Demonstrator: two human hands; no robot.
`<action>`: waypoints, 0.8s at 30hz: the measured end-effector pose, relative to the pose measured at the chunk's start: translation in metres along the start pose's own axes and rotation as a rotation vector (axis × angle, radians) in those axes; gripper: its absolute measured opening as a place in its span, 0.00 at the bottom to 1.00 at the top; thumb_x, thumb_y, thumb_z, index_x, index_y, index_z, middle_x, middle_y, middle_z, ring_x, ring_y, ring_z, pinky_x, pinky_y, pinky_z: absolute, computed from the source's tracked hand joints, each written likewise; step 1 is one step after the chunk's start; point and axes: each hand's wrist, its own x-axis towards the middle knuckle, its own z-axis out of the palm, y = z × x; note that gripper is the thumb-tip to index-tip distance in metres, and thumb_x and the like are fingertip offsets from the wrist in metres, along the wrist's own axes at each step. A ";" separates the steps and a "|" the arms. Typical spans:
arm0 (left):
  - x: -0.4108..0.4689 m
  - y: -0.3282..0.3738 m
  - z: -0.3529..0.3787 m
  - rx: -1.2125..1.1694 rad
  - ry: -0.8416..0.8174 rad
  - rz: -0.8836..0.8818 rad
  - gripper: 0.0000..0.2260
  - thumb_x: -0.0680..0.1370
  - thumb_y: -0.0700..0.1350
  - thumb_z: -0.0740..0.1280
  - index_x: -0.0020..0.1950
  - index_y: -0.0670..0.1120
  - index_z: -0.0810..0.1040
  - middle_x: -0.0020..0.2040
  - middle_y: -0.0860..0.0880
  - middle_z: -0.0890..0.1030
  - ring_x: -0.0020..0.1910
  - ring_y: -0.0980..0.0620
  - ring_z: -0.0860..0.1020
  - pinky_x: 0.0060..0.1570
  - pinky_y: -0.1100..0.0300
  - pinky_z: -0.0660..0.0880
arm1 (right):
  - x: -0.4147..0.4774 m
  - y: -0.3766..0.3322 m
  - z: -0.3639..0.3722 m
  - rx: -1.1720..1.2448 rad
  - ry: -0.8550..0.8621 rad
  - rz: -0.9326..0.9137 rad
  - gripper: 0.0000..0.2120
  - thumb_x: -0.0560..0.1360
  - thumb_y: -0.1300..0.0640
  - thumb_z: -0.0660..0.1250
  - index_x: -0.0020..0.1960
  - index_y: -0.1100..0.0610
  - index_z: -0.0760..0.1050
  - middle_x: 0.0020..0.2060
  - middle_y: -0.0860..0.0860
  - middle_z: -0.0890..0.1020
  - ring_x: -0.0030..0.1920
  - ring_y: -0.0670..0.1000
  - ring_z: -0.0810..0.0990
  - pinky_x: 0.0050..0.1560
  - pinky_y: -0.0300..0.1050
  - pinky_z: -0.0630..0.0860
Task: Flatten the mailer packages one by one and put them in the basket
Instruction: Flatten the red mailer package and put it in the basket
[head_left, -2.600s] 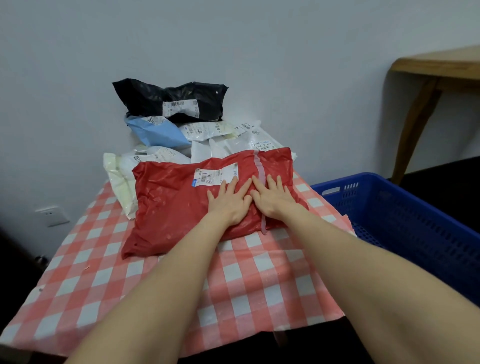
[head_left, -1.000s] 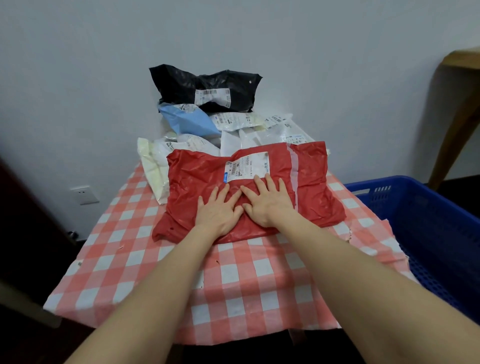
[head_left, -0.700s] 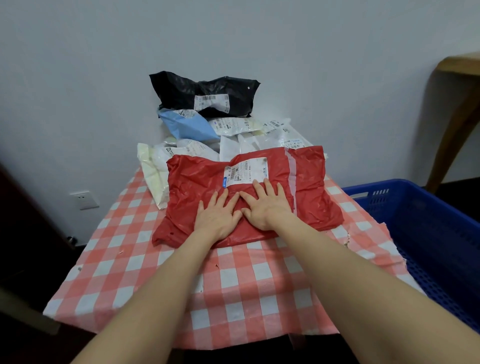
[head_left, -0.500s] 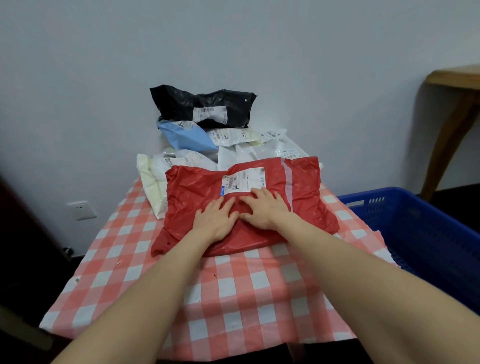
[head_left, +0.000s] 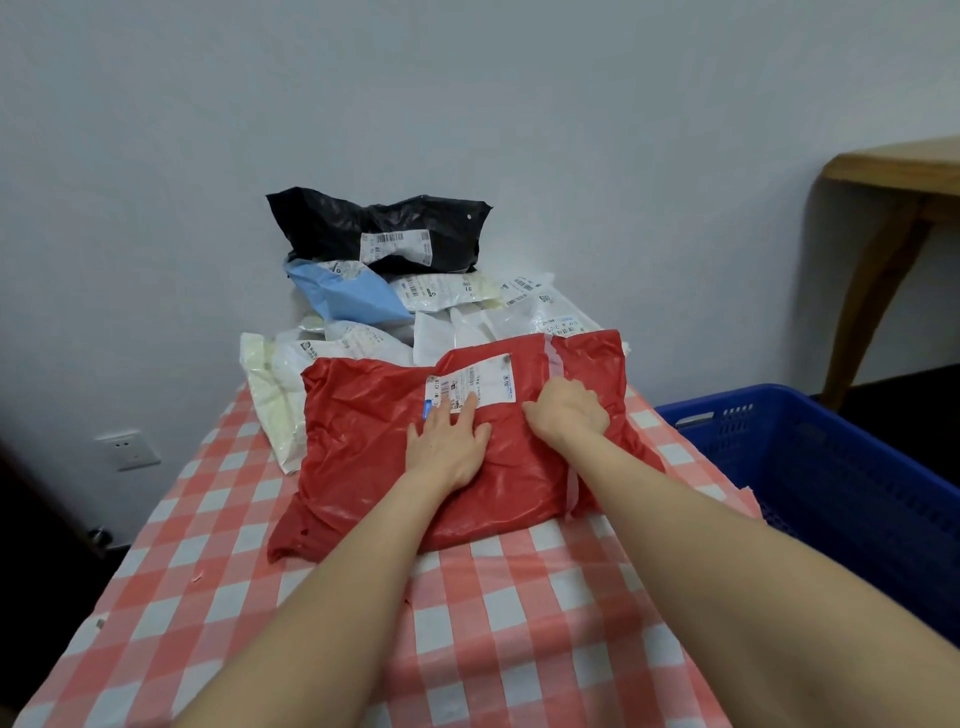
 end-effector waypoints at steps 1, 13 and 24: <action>0.000 0.000 0.001 0.005 0.001 0.003 0.25 0.82 0.58 0.46 0.78 0.55 0.46 0.79 0.46 0.47 0.78 0.47 0.49 0.75 0.45 0.46 | -0.001 -0.001 0.001 -0.015 0.005 0.001 0.20 0.79 0.52 0.61 0.70 0.56 0.68 0.67 0.56 0.72 0.68 0.59 0.68 0.61 0.53 0.70; -0.025 0.059 0.003 -0.078 -0.053 0.152 0.24 0.82 0.58 0.46 0.78 0.56 0.49 0.79 0.47 0.50 0.77 0.47 0.51 0.73 0.44 0.52 | -0.015 0.029 -0.038 -0.126 0.266 0.036 0.23 0.79 0.49 0.56 0.71 0.57 0.66 0.67 0.56 0.69 0.67 0.58 0.66 0.63 0.53 0.65; 0.003 -0.024 -0.025 0.229 0.190 0.149 0.23 0.82 0.44 0.53 0.77 0.41 0.56 0.77 0.43 0.55 0.77 0.46 0.51 0.74 0.51 0.50 | -0.009 -0.031 0.021 -0.253 -0.094 -0.562 0.28 0.81 0.49 0.52 0.79 0.52 0.51 0.78 0.53 0.50 0.78 0.57 0.43 0.76 0.55 0.47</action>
